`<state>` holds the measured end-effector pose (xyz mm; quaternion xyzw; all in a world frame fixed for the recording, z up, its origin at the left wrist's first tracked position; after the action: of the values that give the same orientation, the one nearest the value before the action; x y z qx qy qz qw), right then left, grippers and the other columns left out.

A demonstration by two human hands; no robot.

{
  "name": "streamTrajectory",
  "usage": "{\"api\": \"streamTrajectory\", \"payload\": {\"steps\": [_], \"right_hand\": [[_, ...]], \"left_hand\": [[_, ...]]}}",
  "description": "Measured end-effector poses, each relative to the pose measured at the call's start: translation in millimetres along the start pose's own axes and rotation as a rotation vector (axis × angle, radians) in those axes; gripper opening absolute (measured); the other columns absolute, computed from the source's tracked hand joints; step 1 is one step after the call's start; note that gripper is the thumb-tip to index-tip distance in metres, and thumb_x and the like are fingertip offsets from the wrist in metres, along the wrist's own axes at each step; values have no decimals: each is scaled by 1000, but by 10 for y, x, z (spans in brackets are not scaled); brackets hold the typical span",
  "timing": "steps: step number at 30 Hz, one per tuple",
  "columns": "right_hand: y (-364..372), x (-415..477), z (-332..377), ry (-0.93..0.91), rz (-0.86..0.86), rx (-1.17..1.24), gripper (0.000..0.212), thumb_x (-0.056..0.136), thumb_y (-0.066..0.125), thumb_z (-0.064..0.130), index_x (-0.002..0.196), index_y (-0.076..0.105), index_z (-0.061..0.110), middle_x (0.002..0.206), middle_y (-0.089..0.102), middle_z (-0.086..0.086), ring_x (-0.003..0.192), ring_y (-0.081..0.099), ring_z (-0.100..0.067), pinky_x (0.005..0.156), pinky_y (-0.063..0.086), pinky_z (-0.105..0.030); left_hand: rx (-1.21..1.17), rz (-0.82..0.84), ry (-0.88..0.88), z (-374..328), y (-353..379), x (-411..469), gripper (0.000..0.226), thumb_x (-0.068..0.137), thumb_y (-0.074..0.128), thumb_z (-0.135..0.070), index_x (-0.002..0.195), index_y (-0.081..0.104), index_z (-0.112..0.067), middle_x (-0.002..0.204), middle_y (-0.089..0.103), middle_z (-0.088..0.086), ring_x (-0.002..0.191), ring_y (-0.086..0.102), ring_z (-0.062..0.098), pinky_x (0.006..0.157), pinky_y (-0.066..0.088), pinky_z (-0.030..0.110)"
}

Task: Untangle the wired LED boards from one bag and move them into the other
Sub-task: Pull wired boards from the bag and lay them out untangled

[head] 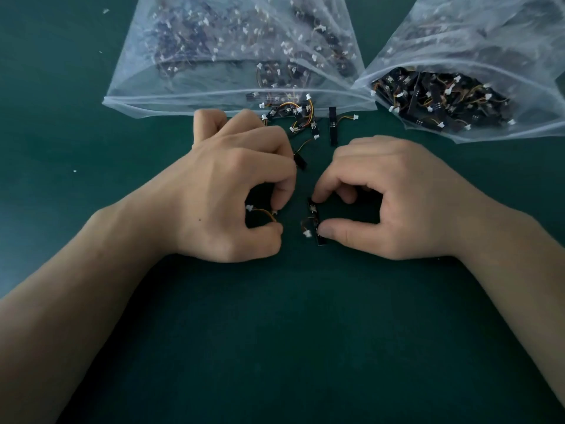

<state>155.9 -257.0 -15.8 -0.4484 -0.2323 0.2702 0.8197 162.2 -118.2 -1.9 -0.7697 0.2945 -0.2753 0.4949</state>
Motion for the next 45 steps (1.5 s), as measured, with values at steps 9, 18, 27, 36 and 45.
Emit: {"api": "streamTrajectory", "payload": {"steps": [9,18,27,36,45], "right_hand": [[-7,12,11,-4,-26,-1,30,85,75,52,98,74,26,77,52,15,72,49,-10,75,47,-37],[-162,-16,-96,50,-233,80,27,96,70,34,117,73,18,114,64,2,104,61,-18,90,49,-33],[-36,25,-58,10,-146,-115,29,100,57,12,121,77,18,131,68,6,119,58,-23,104,44,-46],[-39,33,-74,92,-158,-157,32,100,62,34,127,73,21,117,62,5,110,54,-18,98,46,-37],[-116,4,-156,210,-245,-89,23,94,70,41,110,72,25,96,60,11,92,55,-10,74,53,-42]], "left_hand": [[-123,-239,-88,106,-165,-8,11,80,57,-29,72,56,-22,88,57,-7,90,46,18,90,25,43],[-192,-541,-298,381,-329,-85,11,90,60,-16,81,66,-14,88,63,-5,93,57,20,98,40,63],[-79,-323,-399,471,-126,-12,28,82,56,-28,103,73,-38,115,60,-18,118,47,11,99,19,33],[-42,-287,-390,491,-89,-15,28,86,62,-33,109,72,-42,117,58,-18,118,45,15,92,16,29],[-18,-319,-369,498,-84,-21,14,90,67,-37,100,75,-41,118,58,-17,118,44,15,94,16,33]]}}
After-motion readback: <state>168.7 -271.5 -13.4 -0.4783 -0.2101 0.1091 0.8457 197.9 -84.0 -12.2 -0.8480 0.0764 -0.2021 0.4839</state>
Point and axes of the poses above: each hand's wrist, its own x-axis towards the middle knuckle, its own y-axis out of the palm, z = x × y, the point moved 8 cm from there along x, towards the middle knuckle
